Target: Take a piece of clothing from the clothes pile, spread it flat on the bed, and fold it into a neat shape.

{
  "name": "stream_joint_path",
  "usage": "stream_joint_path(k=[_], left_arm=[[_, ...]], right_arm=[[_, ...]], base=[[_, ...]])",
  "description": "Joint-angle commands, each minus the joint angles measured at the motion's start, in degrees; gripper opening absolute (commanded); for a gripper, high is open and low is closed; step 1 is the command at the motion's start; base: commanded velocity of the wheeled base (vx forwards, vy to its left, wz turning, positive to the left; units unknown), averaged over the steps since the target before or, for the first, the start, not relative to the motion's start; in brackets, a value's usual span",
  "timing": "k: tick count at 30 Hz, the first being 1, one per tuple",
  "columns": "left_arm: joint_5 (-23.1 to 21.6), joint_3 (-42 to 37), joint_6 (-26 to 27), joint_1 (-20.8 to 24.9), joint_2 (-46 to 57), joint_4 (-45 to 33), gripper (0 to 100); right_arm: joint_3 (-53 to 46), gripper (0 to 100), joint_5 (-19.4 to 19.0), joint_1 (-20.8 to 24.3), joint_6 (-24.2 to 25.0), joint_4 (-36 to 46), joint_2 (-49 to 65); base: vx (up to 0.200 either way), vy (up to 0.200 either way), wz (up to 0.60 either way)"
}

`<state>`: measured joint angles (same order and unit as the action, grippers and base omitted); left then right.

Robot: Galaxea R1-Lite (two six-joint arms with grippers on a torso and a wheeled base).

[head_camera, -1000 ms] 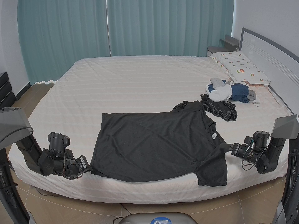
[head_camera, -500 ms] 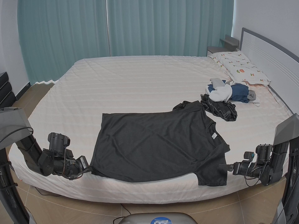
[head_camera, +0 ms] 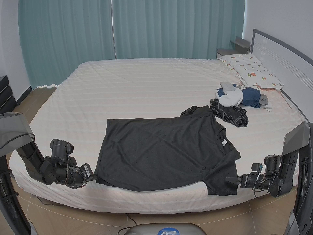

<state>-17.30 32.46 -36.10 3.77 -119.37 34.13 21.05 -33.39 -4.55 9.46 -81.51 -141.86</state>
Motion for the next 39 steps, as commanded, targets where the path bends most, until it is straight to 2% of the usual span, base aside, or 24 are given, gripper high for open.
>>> stream_joint_path(k=[1,8,9,18,22,28,39], left_arm=[[-0.02,-0.03,-0.03,0.01,-0.07,0.06,0],[-0.02,-0.03,-0.03,0.01,-0.16,-0.03,0],[-0.02,-0.03,-0.03,0.01,-0.16,0.06,0],[-0.02,-0.12,0.06,0.01,-0.25,-0.03,0],[0.07,-0.65,0.32,0.10,0.10,0.06,0],[0.42,-1.09,0.76,0.19,0.28,-0.03,0],[0.78,-3.11,3.49,1.07,1.07,-1.17,0]], right_arm=[[1.18,100,-0.01,0.24,0.12,0.03,-1.40],[1.71,100,-0.10,0.59,0.21,0.03,-1.75],[1.71,0,-0.10,0.59,0.21,0.03,-1.75],[-1.54,0,-0.18,-1.08,0.47,-3.75,-0.96],[-6.46,0,-0.18,-2.84,0.38,-7.88,-0.70],[-12.26,0,-3.44,-5.82,-0.06,-7.97,2.91],[-16.75,0,-3.70,-8.46,-1.55,-7.97,4.58]], base=[[0.000,0.000,0.00],[0.000,0.000,0.00],[0.000,0.000,0.00],[0.000,0.000,0.00],[0.000,0.000,0.00],[0.000,0.000,0.00],[0.000,0.000,0.00]])
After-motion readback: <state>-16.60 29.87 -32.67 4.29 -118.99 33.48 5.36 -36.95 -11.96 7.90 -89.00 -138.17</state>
